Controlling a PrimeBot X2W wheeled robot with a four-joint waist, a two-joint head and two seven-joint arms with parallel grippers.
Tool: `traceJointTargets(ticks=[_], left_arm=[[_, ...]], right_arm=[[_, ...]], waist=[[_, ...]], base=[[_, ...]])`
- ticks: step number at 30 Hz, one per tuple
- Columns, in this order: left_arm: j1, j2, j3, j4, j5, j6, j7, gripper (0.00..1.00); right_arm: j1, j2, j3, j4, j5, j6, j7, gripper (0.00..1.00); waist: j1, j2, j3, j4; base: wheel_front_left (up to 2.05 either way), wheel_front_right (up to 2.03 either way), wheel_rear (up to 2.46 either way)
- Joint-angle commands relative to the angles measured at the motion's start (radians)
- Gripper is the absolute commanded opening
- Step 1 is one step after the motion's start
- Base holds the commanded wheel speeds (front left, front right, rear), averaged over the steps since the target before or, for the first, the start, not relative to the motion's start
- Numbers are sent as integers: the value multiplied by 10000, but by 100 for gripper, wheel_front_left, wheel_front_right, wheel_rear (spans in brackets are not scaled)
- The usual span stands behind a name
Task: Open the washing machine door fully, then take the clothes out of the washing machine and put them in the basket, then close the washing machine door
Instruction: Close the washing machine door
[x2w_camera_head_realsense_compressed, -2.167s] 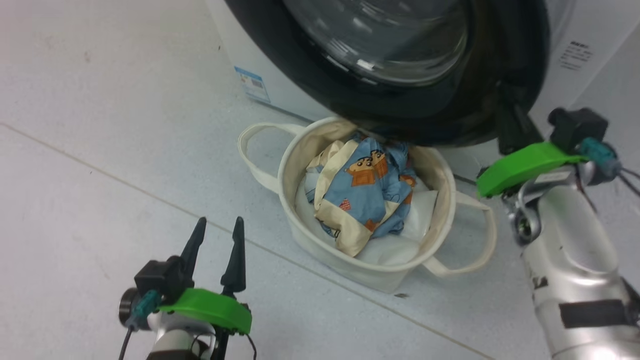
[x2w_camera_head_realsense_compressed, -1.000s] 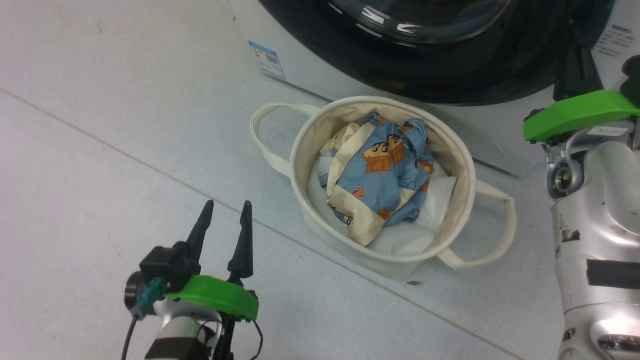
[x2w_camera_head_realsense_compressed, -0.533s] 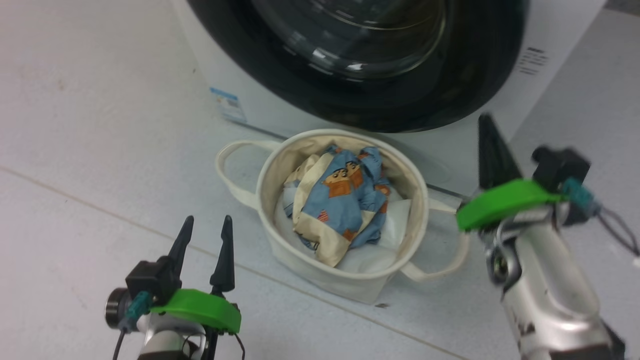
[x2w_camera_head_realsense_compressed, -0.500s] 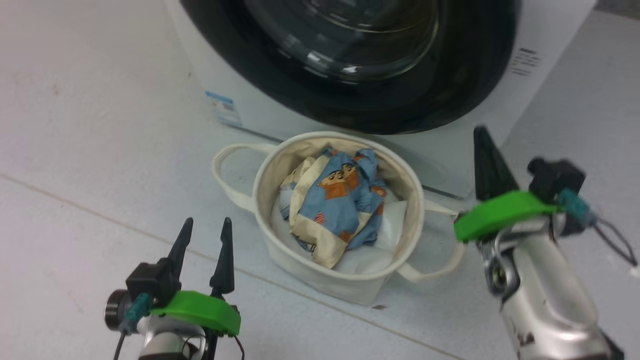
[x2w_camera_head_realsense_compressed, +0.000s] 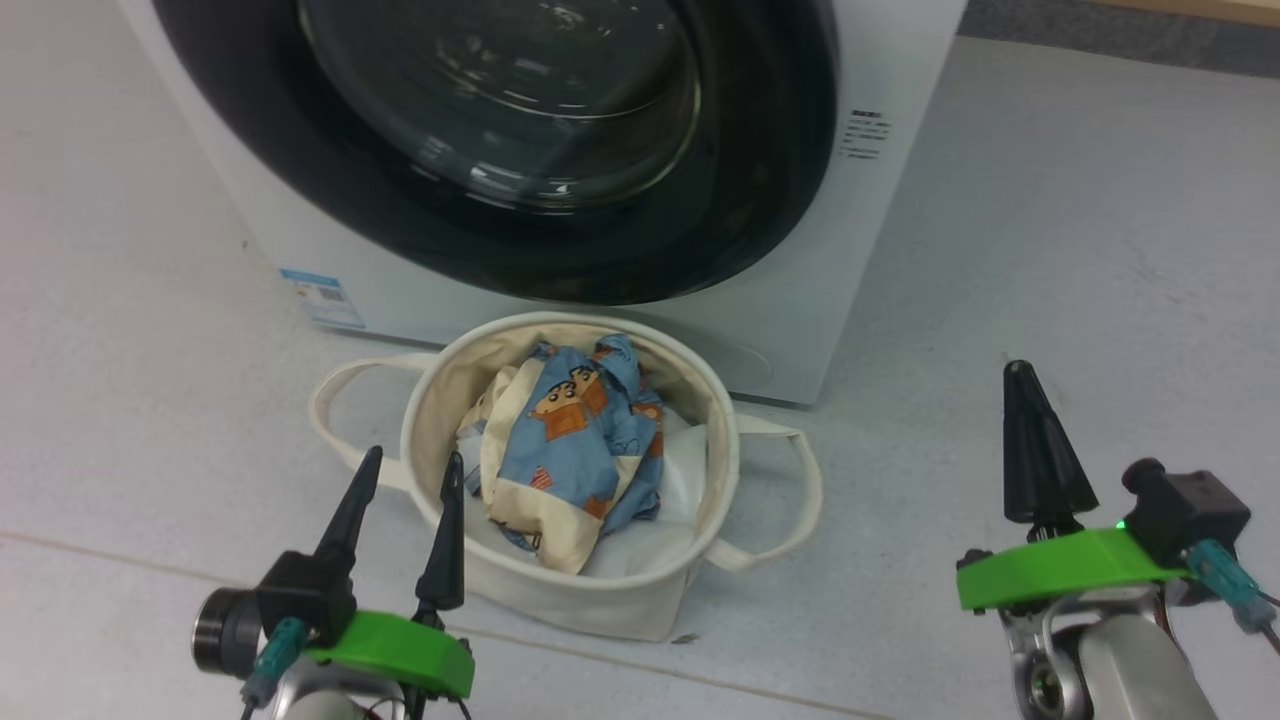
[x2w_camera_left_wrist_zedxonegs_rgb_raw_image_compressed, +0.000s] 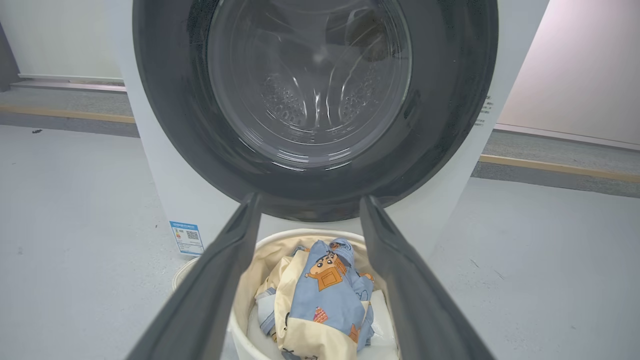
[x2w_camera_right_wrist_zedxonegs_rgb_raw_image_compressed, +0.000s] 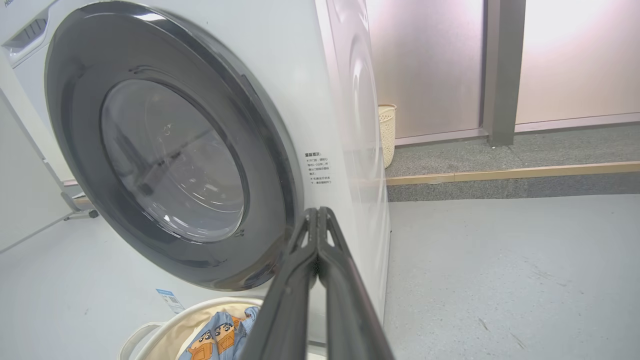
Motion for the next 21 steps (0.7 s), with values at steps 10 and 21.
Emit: traceJointTargets(ticks=[10, 21], left_arm=[[214, 118, 130, -674, -103, -362, -120, 100], [457, 118, 164, -1887, -7, -459, -120, 100]], right_arm=[[1129, 82, 110, -1669, -614, -2, -49, 100], [1351, 82, 262, -1565, -824, -2, -49, 100]], waist=[[0, 0, -373, -900], [0, 0, -562, -918]], base=[[0, 0, 0], [0, 0, 0]])
